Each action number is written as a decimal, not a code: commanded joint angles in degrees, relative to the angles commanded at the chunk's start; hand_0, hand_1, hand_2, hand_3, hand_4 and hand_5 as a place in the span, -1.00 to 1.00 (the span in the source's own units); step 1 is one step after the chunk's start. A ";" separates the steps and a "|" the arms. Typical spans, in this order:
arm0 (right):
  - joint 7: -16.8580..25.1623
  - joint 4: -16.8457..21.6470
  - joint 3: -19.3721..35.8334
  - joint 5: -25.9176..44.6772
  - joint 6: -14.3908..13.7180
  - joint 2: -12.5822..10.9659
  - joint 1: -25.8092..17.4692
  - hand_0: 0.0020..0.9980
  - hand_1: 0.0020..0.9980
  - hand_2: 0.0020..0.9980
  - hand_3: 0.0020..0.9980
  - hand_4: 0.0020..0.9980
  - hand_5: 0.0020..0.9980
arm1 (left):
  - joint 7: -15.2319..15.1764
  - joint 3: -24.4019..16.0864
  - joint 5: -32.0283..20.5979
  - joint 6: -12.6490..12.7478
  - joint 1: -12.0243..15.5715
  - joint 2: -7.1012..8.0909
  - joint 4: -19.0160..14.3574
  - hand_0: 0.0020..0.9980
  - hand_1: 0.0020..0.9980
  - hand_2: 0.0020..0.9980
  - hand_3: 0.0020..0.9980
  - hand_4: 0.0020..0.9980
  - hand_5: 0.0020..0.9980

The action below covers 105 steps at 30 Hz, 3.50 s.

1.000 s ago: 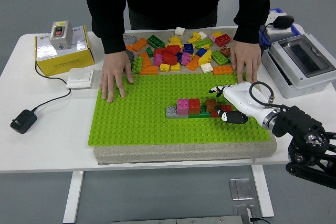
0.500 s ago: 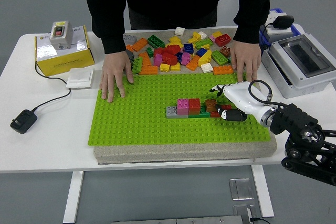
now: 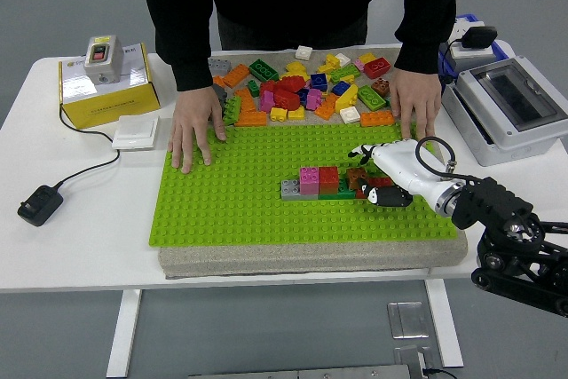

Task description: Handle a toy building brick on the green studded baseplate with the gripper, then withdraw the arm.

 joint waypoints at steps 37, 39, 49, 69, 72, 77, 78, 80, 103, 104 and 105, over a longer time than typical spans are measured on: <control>-0.73 3.69 1.29 -1.04 -0.45 -0.93 -1.12 -0.73 -0.66 0.38 0.62 -0.04 -0.28 | -0.29 -0.21 0.50 0.27 -0.07 0.05 0.00 0.37 0.31 0.12 0.24 -0.89 0.26; -0.85 4.46 1.45 -1.17 -0.45 -1.39 -1.43 -0.73 -0.66 0.38 0.62 -0.04 -0.27 | -0.30 -0.21 0.50 0.27 -0.09 0.07 0.00 0.37 0.31 0.12 0.24 -0.89 0.26; -1.28 6.82 3.85 -3.31 -0.49 -3.07 -3.26 -0.73 -0.66 0.38 0.62 -0.04 -0.27 | -0.31 -0.42 0.71 0.28 -0.08 0.02 0.00 0.37 0.31 0.12 0.24 -0.89 0.26; -2.07 6.13 3.25 -5.68 0.86 -2.40 -2.03 -0.74 -0.65 0.42 0.32 -0.07 -0.22 | -0.37 -0.49 0.49 0.47 -0.13 -0.06 0.00 0.37 0.31 0.11 0.24 -0.89 0.26; -1.96 5.77 2.87 -5.40 0.85 -2.15 -1.96 -0.74 -0.65 0.42 0.32 -0.07 -0.22 | -0.35 -0.52 0.56 0.46 -0.07 -0.06 0.00 0.37 0.31 0.11 0.24 -0.89 0.26; -1.41 3.85 2.28 -4.52 0.80 -1.30 -1.99 -0.74 -0.65 0.40 0.30 -0.07 -0.23 | -0.24 -0.54 0.60 0.41 0.16 -0.11 0.00 0.37 0.31 0.11 0.24 -0.89 0.26; -1.56 3.33 2.39 -5.10 0.97 -1.15 -2.15 -0.74 -0.65 0.40 0.30 -0.07 -0.23 | -0.24 -0.52 0.60 0.40 0.20 -0.11 0.00 0.37 0.31 0.11 0.24 -0.89 0.26; -1.88 2.57 2.68 -6.14 1.37 -1.01 -2.46 -0.75 -0.65 0.39 0.30 -0.12 -0.21 | -0.24 -0.47 0.57 0.39 0.24 -0.08 0.00 0.37 0.31 0.11 0.24 -0.88 0.26; -2.26 3.84 2.57 -7.18 0.99 -0.74 -3.49 -0.75 -0.66 0.38 0.31 -0.14 -0.19 | -0.31 -0.02 0.26 0.34 -0.10 0.00 0.00 0.37 0.31 0.11 0.24 -0.88 0.26; -2.28 3.85 2.57 -7.20 0.99 -0.72 -3.50 -0.75 -0.66 0.38 0.31 -0.14 -0.19 | -0.32 0.00 0.26 0.34 -0.12 -0.01 0.00 0.37 0.31 0.11 0.24 -0.88 0.26; -2.29 3.83 2.59 -7.20 0.99 -0.71 -3.51 -0.75 -0.66 0.38 0.31 -0.14 -0.19 | -0.32 0.00 0.28 0.33 -0.13 -0.01 0.00 0.37 0.31 0.11 0.24 -0.88 0.26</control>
